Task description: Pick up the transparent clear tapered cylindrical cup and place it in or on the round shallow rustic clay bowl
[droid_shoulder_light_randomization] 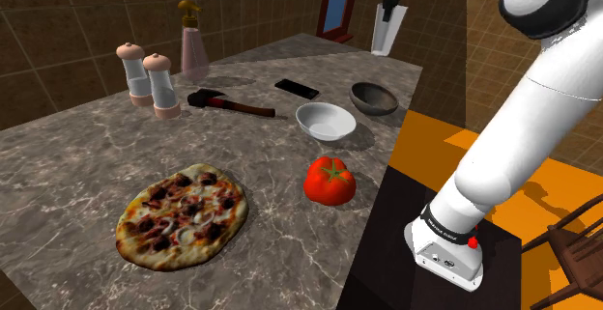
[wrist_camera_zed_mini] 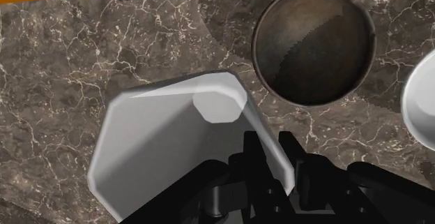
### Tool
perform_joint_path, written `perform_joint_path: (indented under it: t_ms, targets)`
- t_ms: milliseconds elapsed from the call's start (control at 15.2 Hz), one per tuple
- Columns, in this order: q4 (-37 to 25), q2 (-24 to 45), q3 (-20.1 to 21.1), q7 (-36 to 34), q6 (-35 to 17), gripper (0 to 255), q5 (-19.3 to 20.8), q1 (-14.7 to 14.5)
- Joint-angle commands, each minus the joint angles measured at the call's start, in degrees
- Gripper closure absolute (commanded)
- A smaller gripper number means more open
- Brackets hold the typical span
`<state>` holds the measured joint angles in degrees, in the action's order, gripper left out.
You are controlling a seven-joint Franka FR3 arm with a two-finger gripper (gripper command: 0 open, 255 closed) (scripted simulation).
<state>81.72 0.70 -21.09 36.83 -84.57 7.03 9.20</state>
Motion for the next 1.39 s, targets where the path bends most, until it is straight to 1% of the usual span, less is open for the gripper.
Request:
perform_joint_path:
  t_ms: [0, 264, 528, 1320]
  targets:
    - [3.8, -4.3, 1.2, -2.3, 0.5, 255, 1.6, -1.3]
    - [9.6, -11.9, 4.2, -6.7, 2.6, 255, 3.8, -3.1]
    - [14.0, -18.8, 7.8, -11.2, 5.7, 255, 4.9, -4.4]
    - [27.2, -22.7, 7.7, -13.0, -3.5, 255, 5.6, -4.1]
